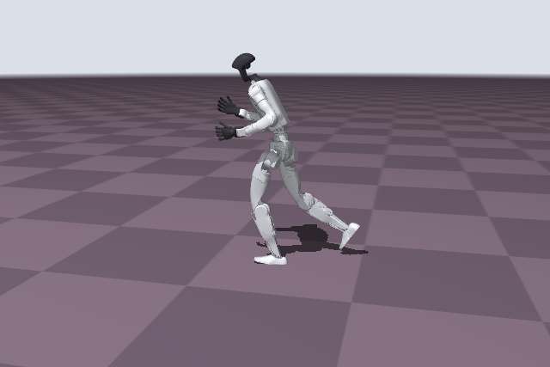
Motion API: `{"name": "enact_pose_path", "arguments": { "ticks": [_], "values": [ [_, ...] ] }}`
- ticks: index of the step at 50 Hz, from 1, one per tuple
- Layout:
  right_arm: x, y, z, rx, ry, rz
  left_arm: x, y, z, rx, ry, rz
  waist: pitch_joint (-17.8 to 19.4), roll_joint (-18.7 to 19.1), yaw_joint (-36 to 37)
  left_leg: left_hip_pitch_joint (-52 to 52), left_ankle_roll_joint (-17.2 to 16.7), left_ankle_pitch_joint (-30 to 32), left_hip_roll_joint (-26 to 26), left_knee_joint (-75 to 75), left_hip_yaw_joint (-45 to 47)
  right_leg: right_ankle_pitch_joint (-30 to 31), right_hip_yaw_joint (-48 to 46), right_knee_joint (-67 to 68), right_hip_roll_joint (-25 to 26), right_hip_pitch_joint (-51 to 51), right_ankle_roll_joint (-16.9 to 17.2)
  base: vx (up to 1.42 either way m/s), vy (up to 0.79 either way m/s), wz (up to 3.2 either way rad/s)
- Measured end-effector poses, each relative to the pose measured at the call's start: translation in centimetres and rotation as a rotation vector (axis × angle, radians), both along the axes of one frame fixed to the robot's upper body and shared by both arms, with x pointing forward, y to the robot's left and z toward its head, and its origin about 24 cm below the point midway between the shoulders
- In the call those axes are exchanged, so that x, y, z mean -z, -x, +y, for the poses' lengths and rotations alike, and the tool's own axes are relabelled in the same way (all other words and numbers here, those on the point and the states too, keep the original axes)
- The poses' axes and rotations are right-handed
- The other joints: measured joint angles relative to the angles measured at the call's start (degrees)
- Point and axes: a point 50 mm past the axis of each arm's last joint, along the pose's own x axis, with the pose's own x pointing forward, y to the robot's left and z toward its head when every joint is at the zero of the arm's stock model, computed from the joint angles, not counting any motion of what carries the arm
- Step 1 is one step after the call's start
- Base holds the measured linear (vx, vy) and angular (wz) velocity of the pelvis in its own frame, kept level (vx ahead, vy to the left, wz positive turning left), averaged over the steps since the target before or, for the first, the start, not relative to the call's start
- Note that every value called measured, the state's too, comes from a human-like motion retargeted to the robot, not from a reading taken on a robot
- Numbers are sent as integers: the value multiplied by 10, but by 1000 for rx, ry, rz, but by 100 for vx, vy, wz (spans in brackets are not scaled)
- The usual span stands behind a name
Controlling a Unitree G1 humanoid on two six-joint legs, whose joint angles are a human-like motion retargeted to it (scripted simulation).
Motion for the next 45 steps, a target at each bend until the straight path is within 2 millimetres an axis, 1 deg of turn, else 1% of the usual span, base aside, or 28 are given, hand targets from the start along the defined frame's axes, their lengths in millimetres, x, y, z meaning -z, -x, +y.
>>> {"name": "enact_pose_path", "arguments": {
  "ticks": [2, 3, 5, 7, 8, 10, 12, 13, 15, 17, 18, 20, 22, 23, 24, 25, 27, 28, 30, 33, 35, 37, 38, 40, 42, 43, 44, 45],
  "values": [
    [46, -10, -18, 203, 210, 132, -43, -36, -36, 41, -105, -212, -3, -10, -15, 11, -13, -32, -6, 33, 3, -76, -8, 152, -12, -95, -26, 100, 18, 52],
    [62, -6, -30, 244, 303, 179, -74, -46, -54, 72, -142, -348, -9, -13, -31, 21, -23, -35, -12, 26, 0, -111, -19, 198, -17, -141, -44, 96, 17, 92],
    [82, 12, -49, 207, 405, 269, -137, -47, -84, 117, -175, -625, -25, -5, -91, 46, -43, -23, -22, -13, -23, -159, -54, 226, -17, -212, -70, 95, 13, 148],
    [90, 30, -63, 119, 413, 372, -187, -34, -99, 88, -141, -844, -39, 20, -181, 73, -65, 9, -20, -57, -64, -178, -100, 162, 0, -253, -72, 97, 3, 197],
    [93, 37, -70, 87, 412, 428, -206, -27, -103, 64, -103, -926, -45, 34, -227, 85, -78, 29, -16, -76, -84, -176, -121, 107, 9, -267, -66, 100, -6, 193],
    [100, 47, -84, 54, 431, 549, -232, -13, -107, 62, -4, -1022, -63, 55, -307, 106, -104, 70, -12, -104, -113, -151, -150, -38, 22, -285, -42, 103, -15, 170],
    [102, 49, -101, 73, 471, 630, -256, -3, -111, 96, 85, -1074, -61, 61, -364, 129, -119, 101, -19, -114, -133, -130, -172, -202, 15, -290, -15, 106, -27, 137],
    [102, 50, -109, 97, 499, 659, -264, 0, -112, 112, 126, -1084, -61, 60, -385, 144, -123, 112, -25, -115, -141, -129, -186, -274, 7, -291, 1, 110, -34, 95],
    [104, 51, -123, 169, 559, 688, -272, 0, -112, 62, 156, -1091, -63, 57, -405, 179, -126, 124, -31, -109, -147, -128, -225, -367, -8, -299, 30, 113, -38, 37],
    [109, 51, -132, 240, 557, 705, -261, -4, -111, 91, 243, -1031, -62, 54, -394, 199, -119, 129, -33, -60, -137, -97, -262, -375, -21, -300, 33, 113, -40, -34],
    [114, 49, -135, 280, 543, 713, -250, -10, -108, 76, 256, -982, -61, 57, -382, 199, -113, 132, -28, -15, -125, -89, -267, -355, -22, -297, 17, 111, -39, -70],
    [127, 38, -137, 360, 512, 717, -210, -32, -99, 23, 231, -810, -52, 67, -356, 181, -96, 156, 0, 103, -99, -137, -249, -260, -16, -302, -31, 111, -36, -96],
    [132, 15, -126, 453, 513, 654, -138, -56, -78, -79, 177, -502, -51, 77, -333, 130, -94, 179, 28, 248, -90, -227, -223, -74, -19, -350, -51, 113, -28, -113],
    [125, 0, -117, 489, 500, 587, -96, -60, -65, -118, 177, -326, -48, 77, -324, 103, -86, 176, 21, 304, -99, -249, -211, -33, -17, -352, -55, 108, -24, -117],
    [111, -13, -105, 493, 451, 508, -56, -54, -50, -146, 193, -165, -47, 75, -313, 74, -78, 161, 12, 349, -105, -263, -199, -14, -14, -346, -56, 104, -22, -120],
    [93, -24, -91, 477, 384, 425, -18, -40, -36, -172, 220, -14, -47, 72, -301, 44, -70, 140, 1, 389, -111, -271, -188, -6, -9, -334, -55, 99, -20, -125],
    [47, -34, -65, 372, 195, 265, 27, -4, -8, -184, 252, 178, -42, 61, -260, -6, -33, 102, -9, 405, -103, -258, -160, -86, 14, -269, -54, 95, -17, -147],
    [26, -33, -54, 313, 91, 198, 40, 18, 7, -194, 225, 242, -46, 49, -228, -27, -19, 88, -5, 396, -83, -245, -138, -112, 20, -248, -51, 97, -12, -185],
    [-7, -24, -36, 211, -76, 73, 53, 55, 34, -205, 133, 352, -57, 20, -150, -59, 1, 71, -1, 333, -34, -204, -89, -166, 17, -208, -37, 98, -4, -211],
    [-41, -7, -9, 53, -199, -71, 59, 95, 66, -237, 22, 486, -66, -29, -38, -74, -1, 94, -10, 137, 12, -126, -18, -234, -6, -159, 5, 99, 10, -214],
    [-58, 6, 7, -55, -201, -157, 61, 114, 81, -273, 1, 555, -70, -46, 15, -73, -14, 117, -8, -21, 18, -89, 17, -264, -14, -128, 32, 100, 23, -185],
    [-69, 19, 18, -162, -183, -235, 62, 126, 93, -295, -29, 594, -70, -55, 49, -65, -36, 113, 5, -166, 9, -73, 42, -288, -19, -89, 51, 102, 31, -157],
    [-72, 25, 21, -208, -170, -275, 60, 128, 98, -289, -87, 595, -68, -58, 58, -63, -50, 101, 12, -222, -2, -72, 46, -297, -23, -66, 57, 100, 37, -118],
    [-72, 32, 21, -287, -165, -280, 65, 125, 101, -312, -60, 606, -62, -59, 68, -64, -69, 91, 28, -286, -17, -86, 44, -302, -35, -21, 61, 99, 42, -75],
    [-58, 33, 19, -337, -162, -216, 73, 107, 98, -299, -134, 589, -53, -51, 64, -73, -63, 150, 43, -245, -16, -115, 25, -263, -45, 14, 46, 96, 44, -10],
    [-47, 30, 19, -341, -163, -158, 80, 90, 93, -293, -181, 571, -41, -48, 59, -80, -51, 174, 45, -191, -16, -131, 13, -222, -52, 25, 37, 93, 44, 31],
    [-31, 23, 17, -309, -169, -69, 85, 72, 88, -293, -250, 551, -29, -47, 52, -88, -38, 164, 42, -121, -16, -148, 1, -161, -64, 27, 30, 90, 42, 49],
    [-12, 17, 15, -259, -174, 35, 88, 52, 82, -297, -334, 525, -18, -49, 44, -98, -24, 135, 36, -44, -18, -166, -11, -91, -77, 26, 23, 84, 38, 47]
  ]
}}
